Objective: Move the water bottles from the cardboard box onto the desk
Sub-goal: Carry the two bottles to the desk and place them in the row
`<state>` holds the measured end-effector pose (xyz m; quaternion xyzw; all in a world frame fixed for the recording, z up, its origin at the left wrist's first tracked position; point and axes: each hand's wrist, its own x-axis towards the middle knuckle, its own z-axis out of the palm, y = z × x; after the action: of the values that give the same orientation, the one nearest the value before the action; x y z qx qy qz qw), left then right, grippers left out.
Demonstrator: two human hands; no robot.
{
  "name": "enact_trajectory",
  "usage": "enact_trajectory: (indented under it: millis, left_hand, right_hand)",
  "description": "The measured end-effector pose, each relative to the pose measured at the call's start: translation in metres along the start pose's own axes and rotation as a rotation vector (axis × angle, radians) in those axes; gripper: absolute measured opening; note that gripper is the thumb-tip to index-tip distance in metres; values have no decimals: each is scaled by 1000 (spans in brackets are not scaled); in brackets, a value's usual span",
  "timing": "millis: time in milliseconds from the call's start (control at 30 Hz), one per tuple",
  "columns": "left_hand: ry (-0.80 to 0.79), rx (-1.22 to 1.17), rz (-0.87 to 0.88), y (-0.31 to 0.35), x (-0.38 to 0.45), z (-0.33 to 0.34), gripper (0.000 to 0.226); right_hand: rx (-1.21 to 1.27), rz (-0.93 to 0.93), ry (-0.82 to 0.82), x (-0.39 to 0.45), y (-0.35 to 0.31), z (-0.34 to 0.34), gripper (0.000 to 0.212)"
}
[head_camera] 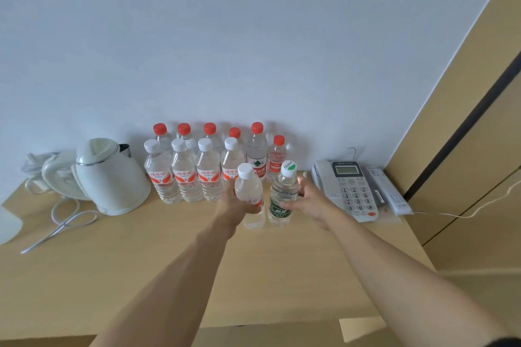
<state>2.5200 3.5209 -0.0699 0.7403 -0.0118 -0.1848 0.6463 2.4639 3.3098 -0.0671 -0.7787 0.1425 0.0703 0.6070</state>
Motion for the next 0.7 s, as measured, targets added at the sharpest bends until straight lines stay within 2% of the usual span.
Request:
enact_trajectory:
  millis: [167,500,633,700]
  left_hand:
    - [-26,56,11,1,6,6,96]
    - [-58,144,49,-8,10,10,81]
    - [-119,347,90,-1,8,3,90]
    - [-106,497,170,9,6,-7,95]
  right_hand:
    - [-114,18,-36,15,2,-5,77]
    - [-217,16,-52,23,3,-7,76]
    - [-264,19,-45,19,0,-6,66]
    - [-272,-23,-16,16,-6,-5,58]
